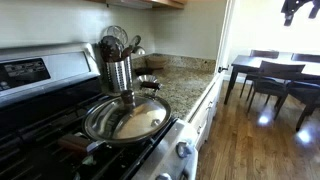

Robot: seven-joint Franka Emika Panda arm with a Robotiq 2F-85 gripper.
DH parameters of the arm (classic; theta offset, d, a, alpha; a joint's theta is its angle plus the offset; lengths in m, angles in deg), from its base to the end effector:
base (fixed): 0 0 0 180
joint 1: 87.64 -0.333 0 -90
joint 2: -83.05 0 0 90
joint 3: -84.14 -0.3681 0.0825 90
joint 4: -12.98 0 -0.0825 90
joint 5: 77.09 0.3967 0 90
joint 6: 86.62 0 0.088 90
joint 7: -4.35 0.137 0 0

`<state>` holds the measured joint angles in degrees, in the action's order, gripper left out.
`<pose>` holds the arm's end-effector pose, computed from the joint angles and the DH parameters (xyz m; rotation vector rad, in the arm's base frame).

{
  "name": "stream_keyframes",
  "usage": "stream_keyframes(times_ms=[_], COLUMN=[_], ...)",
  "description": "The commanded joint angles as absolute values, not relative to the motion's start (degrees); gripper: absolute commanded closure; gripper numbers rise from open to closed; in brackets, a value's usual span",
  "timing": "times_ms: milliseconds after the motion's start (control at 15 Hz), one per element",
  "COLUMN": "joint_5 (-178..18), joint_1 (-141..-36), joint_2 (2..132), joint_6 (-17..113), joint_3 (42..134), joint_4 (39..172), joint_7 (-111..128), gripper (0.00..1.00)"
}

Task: Open the first top drawer

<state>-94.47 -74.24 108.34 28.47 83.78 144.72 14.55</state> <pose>0.4130 -0.1219 0.5495 2.8131 -0.4214 0.2040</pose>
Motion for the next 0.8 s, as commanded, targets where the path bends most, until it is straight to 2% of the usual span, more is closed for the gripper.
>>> stream_keyframes(times_ms=[0, 333, 733], joint_5=[-95.0, -95.0, -94.6], joint_1=[-75.6, -75.6, -74.2], joint_2=[108.3, 108.3, 101.5], joint_6=[28.1, 28.1, 37.0], joint_3=[85.0, 85.0, 86.5], joint_4=[144.5, 144.5, 144.0], joint_7=[15.0, 15.0, 20.8], gripper=[0.00, 0.00, 0.00])
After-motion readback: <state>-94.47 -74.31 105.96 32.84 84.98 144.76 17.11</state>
